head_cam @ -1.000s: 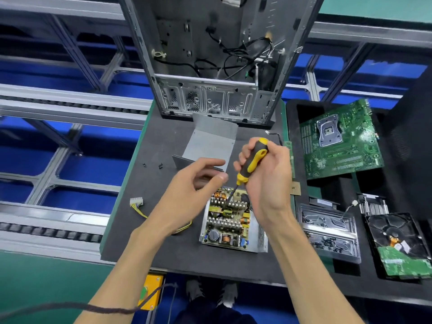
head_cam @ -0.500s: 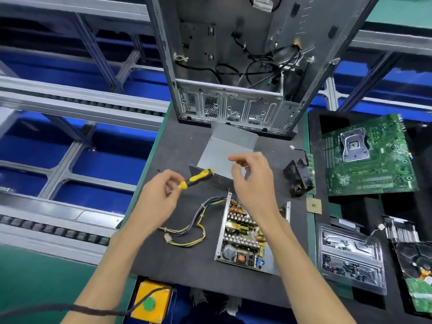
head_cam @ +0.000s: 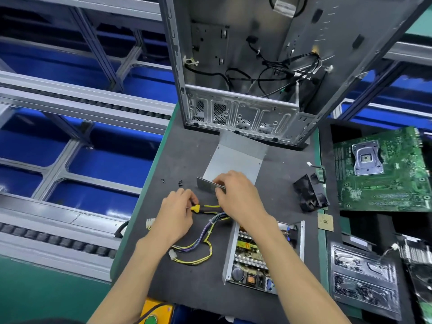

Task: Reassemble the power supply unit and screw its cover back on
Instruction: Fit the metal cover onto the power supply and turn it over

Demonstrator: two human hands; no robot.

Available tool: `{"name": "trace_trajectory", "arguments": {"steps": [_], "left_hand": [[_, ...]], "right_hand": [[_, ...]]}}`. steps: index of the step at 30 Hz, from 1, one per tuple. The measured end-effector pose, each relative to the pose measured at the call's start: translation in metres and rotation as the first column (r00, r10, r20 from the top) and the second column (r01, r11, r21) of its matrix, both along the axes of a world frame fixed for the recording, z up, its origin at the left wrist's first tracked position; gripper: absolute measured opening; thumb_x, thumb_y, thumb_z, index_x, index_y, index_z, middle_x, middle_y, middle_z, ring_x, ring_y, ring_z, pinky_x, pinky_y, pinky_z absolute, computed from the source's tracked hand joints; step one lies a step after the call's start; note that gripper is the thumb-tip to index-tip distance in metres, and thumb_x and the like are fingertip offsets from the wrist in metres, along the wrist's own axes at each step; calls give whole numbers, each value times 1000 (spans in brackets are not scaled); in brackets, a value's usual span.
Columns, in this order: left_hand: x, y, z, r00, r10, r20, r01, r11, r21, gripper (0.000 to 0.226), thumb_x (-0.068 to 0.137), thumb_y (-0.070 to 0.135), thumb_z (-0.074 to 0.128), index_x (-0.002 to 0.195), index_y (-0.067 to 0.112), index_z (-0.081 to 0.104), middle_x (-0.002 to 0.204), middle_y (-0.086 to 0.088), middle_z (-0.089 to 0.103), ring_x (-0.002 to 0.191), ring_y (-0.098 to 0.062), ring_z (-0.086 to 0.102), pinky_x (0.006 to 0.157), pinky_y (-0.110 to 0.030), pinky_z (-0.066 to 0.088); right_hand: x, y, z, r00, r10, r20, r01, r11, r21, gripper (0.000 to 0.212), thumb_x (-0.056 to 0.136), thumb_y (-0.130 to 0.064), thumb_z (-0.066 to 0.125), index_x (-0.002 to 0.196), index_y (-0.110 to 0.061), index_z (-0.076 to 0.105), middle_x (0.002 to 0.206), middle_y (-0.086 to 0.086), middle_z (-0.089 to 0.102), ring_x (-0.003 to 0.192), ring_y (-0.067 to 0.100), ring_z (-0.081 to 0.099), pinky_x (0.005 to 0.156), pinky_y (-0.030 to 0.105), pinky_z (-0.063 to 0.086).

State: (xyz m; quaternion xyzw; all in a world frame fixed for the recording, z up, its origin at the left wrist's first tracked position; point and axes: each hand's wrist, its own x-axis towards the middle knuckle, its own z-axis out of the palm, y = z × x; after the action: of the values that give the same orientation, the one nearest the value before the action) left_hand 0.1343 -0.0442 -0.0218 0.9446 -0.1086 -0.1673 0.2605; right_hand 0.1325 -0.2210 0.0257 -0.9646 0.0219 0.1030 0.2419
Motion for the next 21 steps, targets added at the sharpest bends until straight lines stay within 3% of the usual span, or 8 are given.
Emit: {"name": "trace_trajectory", "arguments": {"steps": [8, 11, 14, 17, 19, 21], "left_hand": [[4, 0, -6, 999, 0, 39, -4, 995, 96, 32, 85, 4, 59, 105, 29, 63, 92, 15, 53, 102, -17, 46, 81, -27, 22], [6, 3, -4, 996, 48, 82, -49, 999, 18, 33, 85, 6, 61, 110, 27, 63, 101, 13, 57, 107, -14, 47, 85, -26, 23], [8, -3, 4, 985, 162, 65, -150, 975, -162, 24, 93, 8, 58, 110, 24, 64, 103, 9, 64, 102, -12, 54, 91, -30, 35], [9, -16, 23, 932, 317, -174, -362, 827, -430, 9, 102, 25, 55, 105, 30, 63, 100, 9, 69, 99, -6, 63, 88, -27, 49], [10, -27, 36, 880, 344, -328, -473, 709, -524, 17, 105, 38, 49, 107, 29, 62, 101, 4, 73, 100, -10, 68, 86, -27, 52], [14, -36, 51, 744, 311, -591, -663, 448, -599, 39, 105, 49, 43, 113, 16, 62, 100, -8, 74, 100, -22, 71, 86, -35, 55]], "right_hand": [[-3, 5, -2, 997, -28, 78, 29, 1000, -9, 21, 103, -17, 48, 114, -19, 65, 112, -1, 66, 107, 25, 55, 79, 36, 40], [-3, 0, 9, 979, -86, 183, 84, 996, 19, 17, 103, -18, 50, 107, -19, 66, 106, -2, 67, 103, 25, 57, 75, 35, 39], [-4, -10, 25, 940, -207, 271, 145, 962, 232, 15, 102, -17, 55, 109, -18, 68, 103, -4, 68, 96, 19, 58, 79, 36, 47], [-12, -16, 43, 914, -246, 324, 86, 895, 437, 10, 101, -12, 60, 104, -16, 69, 92, -7, 63, 87, 12, 56, 77, 28, 46], [-21, -17, 55, 887, -283, 365, 47, 843, 537, 8, 100, -10, 62, 99, -17, 67, 88, -7, 62, 84, 7, 57, 76, 21, 45], [-31, -19, 63, 870, -331, 365, 17, 760, 650, 6, 100, -11, 62, 97, -13, 66, 87, -4, 64, 82, 5, 57, 77, 18, 44]]}}
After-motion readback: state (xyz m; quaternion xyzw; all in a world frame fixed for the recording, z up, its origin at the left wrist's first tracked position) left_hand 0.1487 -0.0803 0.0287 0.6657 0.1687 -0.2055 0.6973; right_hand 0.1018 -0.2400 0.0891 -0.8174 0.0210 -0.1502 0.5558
